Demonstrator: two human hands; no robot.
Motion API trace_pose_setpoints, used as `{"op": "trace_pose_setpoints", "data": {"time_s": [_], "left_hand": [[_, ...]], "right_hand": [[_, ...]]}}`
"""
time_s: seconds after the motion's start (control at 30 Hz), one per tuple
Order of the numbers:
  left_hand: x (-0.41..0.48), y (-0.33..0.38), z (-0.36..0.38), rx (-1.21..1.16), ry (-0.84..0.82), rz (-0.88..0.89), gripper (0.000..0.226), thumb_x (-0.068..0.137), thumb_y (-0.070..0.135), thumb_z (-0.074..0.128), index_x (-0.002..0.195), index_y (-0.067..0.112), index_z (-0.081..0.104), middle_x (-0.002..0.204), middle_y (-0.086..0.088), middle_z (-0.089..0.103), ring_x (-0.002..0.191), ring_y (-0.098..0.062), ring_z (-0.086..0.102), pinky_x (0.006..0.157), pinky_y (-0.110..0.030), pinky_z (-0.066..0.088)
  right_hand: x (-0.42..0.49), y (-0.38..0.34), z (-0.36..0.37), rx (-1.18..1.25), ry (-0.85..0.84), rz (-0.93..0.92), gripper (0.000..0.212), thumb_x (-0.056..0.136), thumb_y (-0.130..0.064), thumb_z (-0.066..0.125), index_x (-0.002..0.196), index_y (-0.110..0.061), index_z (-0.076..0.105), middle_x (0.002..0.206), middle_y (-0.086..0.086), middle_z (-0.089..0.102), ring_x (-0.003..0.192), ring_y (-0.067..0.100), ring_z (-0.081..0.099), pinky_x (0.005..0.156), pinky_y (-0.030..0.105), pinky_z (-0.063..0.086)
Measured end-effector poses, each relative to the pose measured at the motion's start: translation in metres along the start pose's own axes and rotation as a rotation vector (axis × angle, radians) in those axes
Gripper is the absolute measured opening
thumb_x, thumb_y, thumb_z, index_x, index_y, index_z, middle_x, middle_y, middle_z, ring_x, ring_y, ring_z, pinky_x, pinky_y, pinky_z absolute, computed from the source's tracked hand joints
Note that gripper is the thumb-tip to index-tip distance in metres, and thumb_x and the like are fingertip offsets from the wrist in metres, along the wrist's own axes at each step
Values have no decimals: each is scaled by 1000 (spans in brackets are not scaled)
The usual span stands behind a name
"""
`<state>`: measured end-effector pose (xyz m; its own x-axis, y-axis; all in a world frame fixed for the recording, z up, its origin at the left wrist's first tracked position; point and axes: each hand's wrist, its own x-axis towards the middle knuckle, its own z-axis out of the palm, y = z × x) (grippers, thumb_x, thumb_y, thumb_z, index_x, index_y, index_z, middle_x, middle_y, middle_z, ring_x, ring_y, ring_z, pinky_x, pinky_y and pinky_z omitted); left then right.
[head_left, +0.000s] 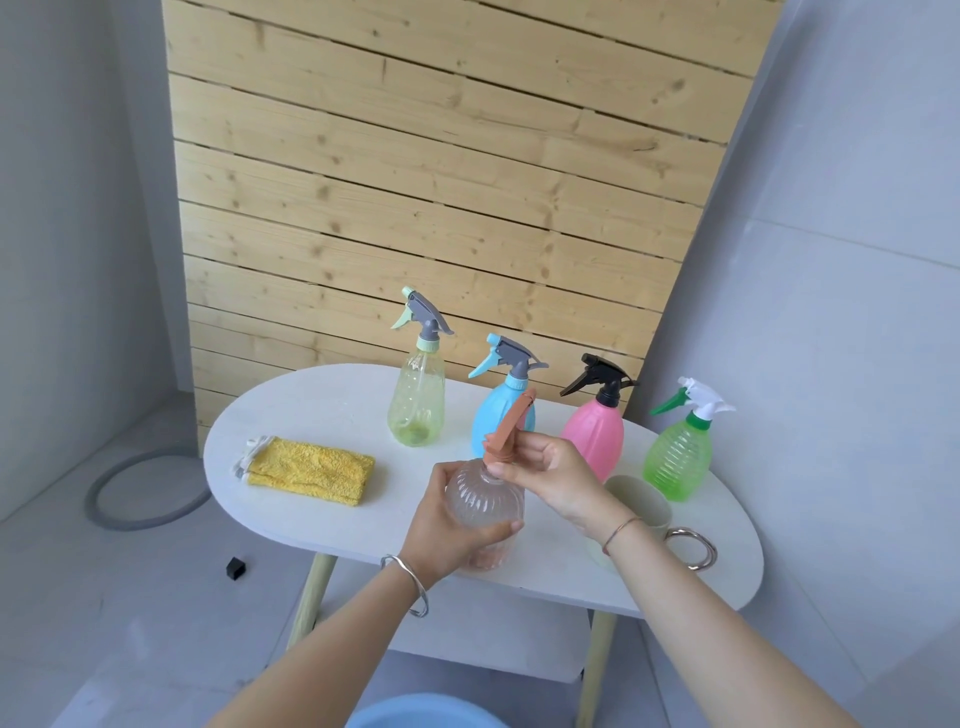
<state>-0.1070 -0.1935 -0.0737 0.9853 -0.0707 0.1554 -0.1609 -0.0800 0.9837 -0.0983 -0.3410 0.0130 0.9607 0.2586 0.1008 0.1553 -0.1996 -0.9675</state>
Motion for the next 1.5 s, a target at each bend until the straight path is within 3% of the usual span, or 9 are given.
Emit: {"op": "trace_pose_setpoints", "data": {"time_s": [0.27,0.47,0.57,0.73,0.9,1.1,1.2,1.33,1.5], "left_hand": [[0,2,-3,33,-31,-28,79,56,23,94,119,20,45,116,11,55,94,23,49,75,0,38],[13,40,-41,-18,-203,-153,96,64,85,52,140,25,46,141,12,48,129,-2,43,110,-26,31],[25,81,-38,-2,-92,38,51,88,48,62,129,18,62,125,7,64,109,8,57,95,-11,41],[39,106,-23,196,-152,179,7,79,23,79,85,22,78,77,-4,76,75,-8,70,85,-32,56],[40,99,-25,135,-171,183,14,81,16,78,94,16,78,75,2,76,70,-2,66,84,-26,55],[43,97,-26,104,-200,196,12,81,15,77,87,25,77,80,-2,76,77,-3,70,80,-17,53],[44,95,-25,97,-191,188,13,80,14,78,93,16,78,83,-5,76,79,-7,70,84,-22,54],[44,97,-26,67,-228,201,11,81,12,76,90,18,76,80,6,76,77,-5,70,76,-14,52],[47,93,-30,59,-252,189,21,82,12,75,101,5,75,75,10,75,76,-3,69,78,-16,52]], "right_hand": [[2,2,-2,-56,17,-32,29,76,-4,76,96,-23,70,96,-9,74,100,7,67,93,23,49],[3,6,1,-143,49,-63,25,74,-10,80,96,-19,72,98,-4,74,97,8,68,93,24,51],[2,7,6,-172,107,-107,21,72,-11,81,84,-27,72,87,-10,74,89,2,66,87,20,51],[-2,17,18,-157,259,-117,17,76,-14,78,84,-28,71,84,-13,72,83,0,61,88,26,45],[-13,31,29,-13,205,-79,18,92,-24,61,109,-24,66,106,-16,68,106,-5,57,92,15,42],[-7,36,62,224,600,-39,23,75,-13,79,90,-17,62,88,-12,67,92,-4,59,77,11,45],[-7,34,59,203,533,-47,31,77,-16,78,100,-17,58,96,-13,63,99,-3,57,77,8,43],[-11,41,38,143,276,-57,21,89,-23,65,110,-23,66,112,-10,66,109,-1,57,94,19,42],[-2,42,47,226,474,-6,26,74,-17,79,96,-11,67,97,-8,69,111,11,59,95,30,47]]}}
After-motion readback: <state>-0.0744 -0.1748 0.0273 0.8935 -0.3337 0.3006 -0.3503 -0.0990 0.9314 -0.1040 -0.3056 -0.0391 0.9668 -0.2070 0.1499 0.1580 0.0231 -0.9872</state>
